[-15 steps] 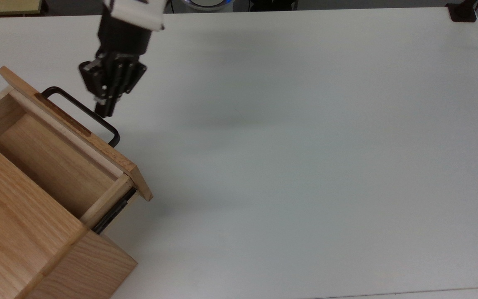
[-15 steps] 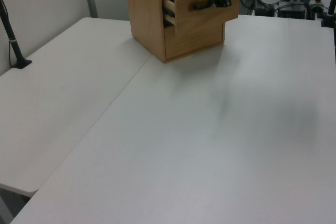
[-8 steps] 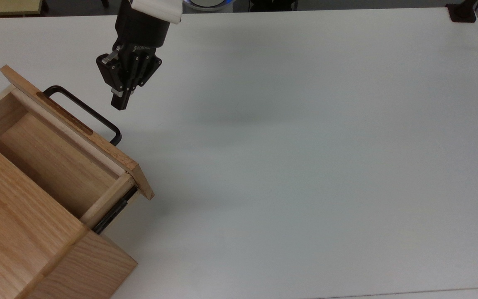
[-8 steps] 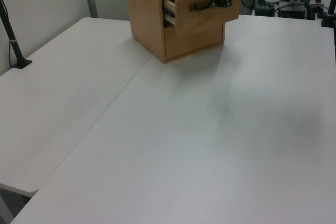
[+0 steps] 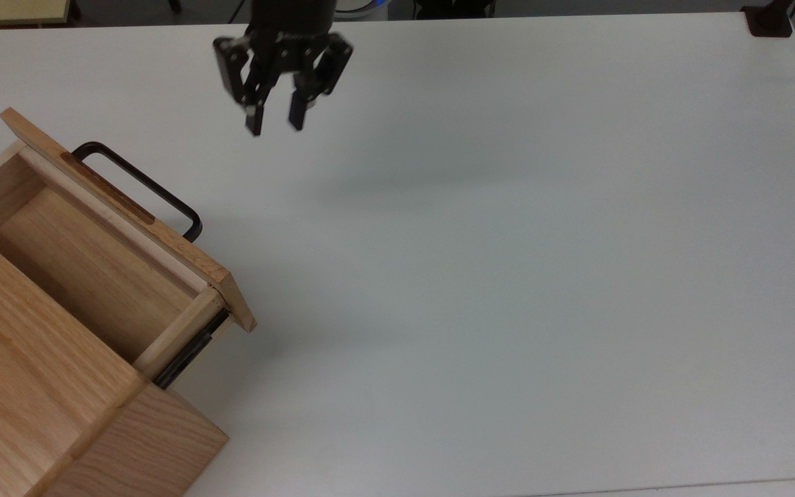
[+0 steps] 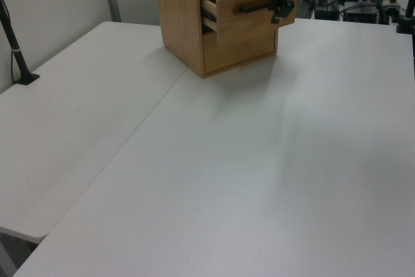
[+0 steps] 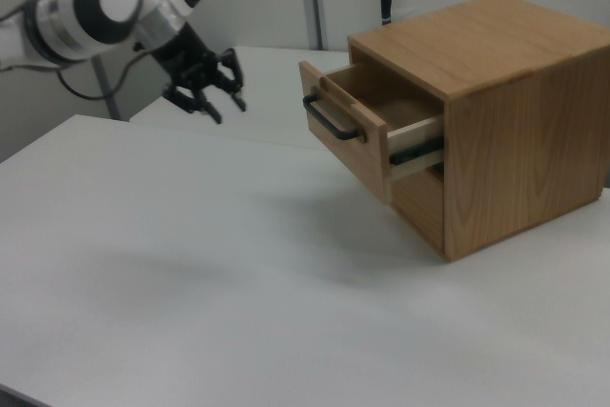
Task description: Open the drawer by sliding it
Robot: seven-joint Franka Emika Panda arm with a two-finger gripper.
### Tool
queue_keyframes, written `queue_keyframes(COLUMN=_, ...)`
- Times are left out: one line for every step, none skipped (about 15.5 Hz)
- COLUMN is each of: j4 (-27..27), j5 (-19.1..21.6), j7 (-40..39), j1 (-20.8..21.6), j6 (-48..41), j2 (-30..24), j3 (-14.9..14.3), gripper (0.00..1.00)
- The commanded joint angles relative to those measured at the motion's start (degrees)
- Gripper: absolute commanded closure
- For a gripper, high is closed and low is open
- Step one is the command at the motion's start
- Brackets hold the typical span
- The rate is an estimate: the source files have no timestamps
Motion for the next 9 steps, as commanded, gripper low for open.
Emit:
queue_keyframes(j4=2.52, j5=4.41, j7=10.47, j1=3.08, j6=-12.73, j2=-1.86, j3=-0.39, gripper=0.41)
queue_keyframes(j4=3.75, j5=7.82, j7=11.53, j1=3.09, j6=-15.81, j2=-1.86, j3=-0.57, gripper=0.37)
queue_keyframes(j4=4.72, j5=11.86, j7=11.98, j1=2.83, j6=-18.54, j2=-2.82, j3=-1.00, gripper=0.33)
queue_keyframes(j4=4.99, j5=15.29, j7=12.68, j1=2.65, j6=-19.96, j2=-3.87, j3=-1.27, gripper=0.25)
queue_keyframes(j4=4.99, j5=16.37, j7=14.51, j1=2.56, j6=-21.02, j2=-4.32, j3=-1.27, gripper=0.16)
queue_keyframes(j4=4.99, j5=16.38, j7=16.88, j1=2.56, j6=-22.94, j2=-4.41, j3=-1.18, gripper=0.14)
queue_keyframes(j4=5.08, j5=16.47, j7=18.82, j1=2.47, j6=-24.79, j2=-4.41, j3=-1.36, gripper=0.10)
queue_keyframes(j4=5.08, j5=16.47, j7=19.71, j1=2.47, j6=-26.46, j2=-4.67, j3=-1.45, gripper=0.00)
queue_keyframes(j4=4.99, j5=16.47, j7=19.54, j1=2.47, j6=-28.22, j2=-5.37, j3=-1.45, gripper=0.00)
